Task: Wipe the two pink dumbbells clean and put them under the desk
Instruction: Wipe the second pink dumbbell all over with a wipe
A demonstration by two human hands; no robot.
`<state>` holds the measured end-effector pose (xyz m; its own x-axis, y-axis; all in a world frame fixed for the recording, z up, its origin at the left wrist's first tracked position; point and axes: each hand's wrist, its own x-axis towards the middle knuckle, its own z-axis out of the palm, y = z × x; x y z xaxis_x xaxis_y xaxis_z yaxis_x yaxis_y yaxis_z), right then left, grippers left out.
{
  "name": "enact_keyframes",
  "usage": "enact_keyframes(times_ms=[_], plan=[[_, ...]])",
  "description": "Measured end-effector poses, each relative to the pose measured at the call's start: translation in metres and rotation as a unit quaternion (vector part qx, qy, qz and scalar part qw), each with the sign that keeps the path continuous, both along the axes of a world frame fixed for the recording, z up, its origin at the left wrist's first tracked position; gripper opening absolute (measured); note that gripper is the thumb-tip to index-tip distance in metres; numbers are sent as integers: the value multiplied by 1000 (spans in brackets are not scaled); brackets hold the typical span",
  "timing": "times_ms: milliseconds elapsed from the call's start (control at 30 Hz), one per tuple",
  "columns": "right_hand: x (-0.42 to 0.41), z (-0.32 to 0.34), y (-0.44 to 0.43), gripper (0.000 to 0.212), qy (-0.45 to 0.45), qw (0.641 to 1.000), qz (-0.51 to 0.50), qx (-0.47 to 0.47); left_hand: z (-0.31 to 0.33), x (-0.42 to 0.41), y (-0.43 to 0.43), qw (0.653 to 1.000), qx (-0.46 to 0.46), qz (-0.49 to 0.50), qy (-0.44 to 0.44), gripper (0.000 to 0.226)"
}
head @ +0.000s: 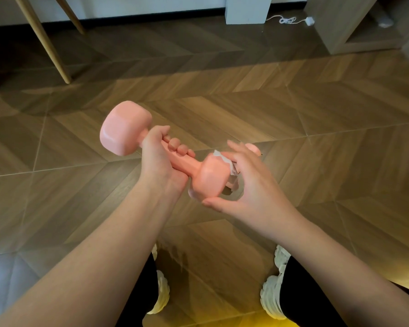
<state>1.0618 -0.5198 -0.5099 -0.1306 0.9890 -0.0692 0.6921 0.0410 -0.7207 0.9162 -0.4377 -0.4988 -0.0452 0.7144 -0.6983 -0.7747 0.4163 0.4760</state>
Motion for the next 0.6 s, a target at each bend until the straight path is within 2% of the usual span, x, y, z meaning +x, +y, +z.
enact_keyframes(times_ms=[167, 300, 433, 500, 600], plan=[[1, 1, -3, 89, 83, 996, -20, 26, 2, 0, 3, 999, -2, 17, -35, 32], [1, -1, 0, 86, 90, 995, -5, 44, 3, 0, 2, 999, -3, 18, -32, 31], [0, -8, 1, 95, 75, 996, 49, 5, 0, 0, -2, 1000, 0, 2, -10, 31], [-4, -10, -2, 99, 52, 996, 51, 41, -1, 0, -3, 1000, 2, -5, -16, 31], [-5, -11, -6, 92, 23, 986, 43, 158, -1, 1, -1, 999, 7, 7, -33, 34]])
